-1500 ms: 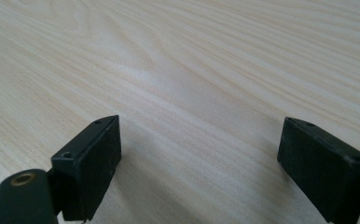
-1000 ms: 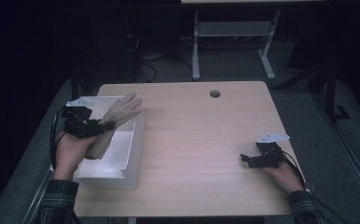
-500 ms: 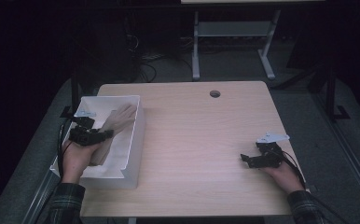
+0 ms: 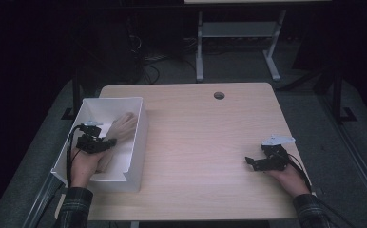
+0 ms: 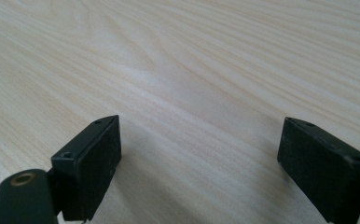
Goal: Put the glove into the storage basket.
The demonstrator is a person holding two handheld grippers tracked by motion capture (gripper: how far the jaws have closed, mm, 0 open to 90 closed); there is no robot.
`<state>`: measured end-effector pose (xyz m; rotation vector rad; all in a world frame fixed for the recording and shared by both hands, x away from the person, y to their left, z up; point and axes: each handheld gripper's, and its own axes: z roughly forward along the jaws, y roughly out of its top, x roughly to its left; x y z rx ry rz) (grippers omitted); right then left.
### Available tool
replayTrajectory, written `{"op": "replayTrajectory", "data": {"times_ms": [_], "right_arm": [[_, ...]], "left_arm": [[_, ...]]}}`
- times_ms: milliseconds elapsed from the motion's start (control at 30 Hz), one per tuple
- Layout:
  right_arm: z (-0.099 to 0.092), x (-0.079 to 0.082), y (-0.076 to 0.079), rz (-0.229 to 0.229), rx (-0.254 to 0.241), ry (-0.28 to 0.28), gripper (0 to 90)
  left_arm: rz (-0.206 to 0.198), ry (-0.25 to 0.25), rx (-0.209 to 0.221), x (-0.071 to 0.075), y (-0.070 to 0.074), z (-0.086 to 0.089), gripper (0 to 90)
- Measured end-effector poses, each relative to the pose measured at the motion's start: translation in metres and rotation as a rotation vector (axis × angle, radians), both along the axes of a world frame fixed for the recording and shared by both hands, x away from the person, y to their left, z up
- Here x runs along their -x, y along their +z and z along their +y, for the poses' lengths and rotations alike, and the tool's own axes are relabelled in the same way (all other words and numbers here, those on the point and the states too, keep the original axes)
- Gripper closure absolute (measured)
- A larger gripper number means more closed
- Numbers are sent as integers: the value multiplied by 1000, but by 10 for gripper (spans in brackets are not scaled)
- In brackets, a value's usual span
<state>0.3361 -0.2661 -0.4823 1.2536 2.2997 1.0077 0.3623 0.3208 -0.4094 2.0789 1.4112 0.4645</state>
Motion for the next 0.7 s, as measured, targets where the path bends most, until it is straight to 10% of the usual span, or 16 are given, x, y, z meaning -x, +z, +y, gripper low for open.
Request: {"op": "replayTrajectory", "data": {"times_ms": [167, 433, 700], "right_arm": [[0, 0, 0, 0, 0, 0, 129], [0, 0, 0, 0, 0, 0, 129], [0, 0, 0, 0, -1, 0, 129]], "left_arm": [[35, -6, 3, -3, -4, 0, 620], [39, -14, 19, -6, -7, -2, 272], [-19, -48, 71, -4, 30, -13, 230]]}}
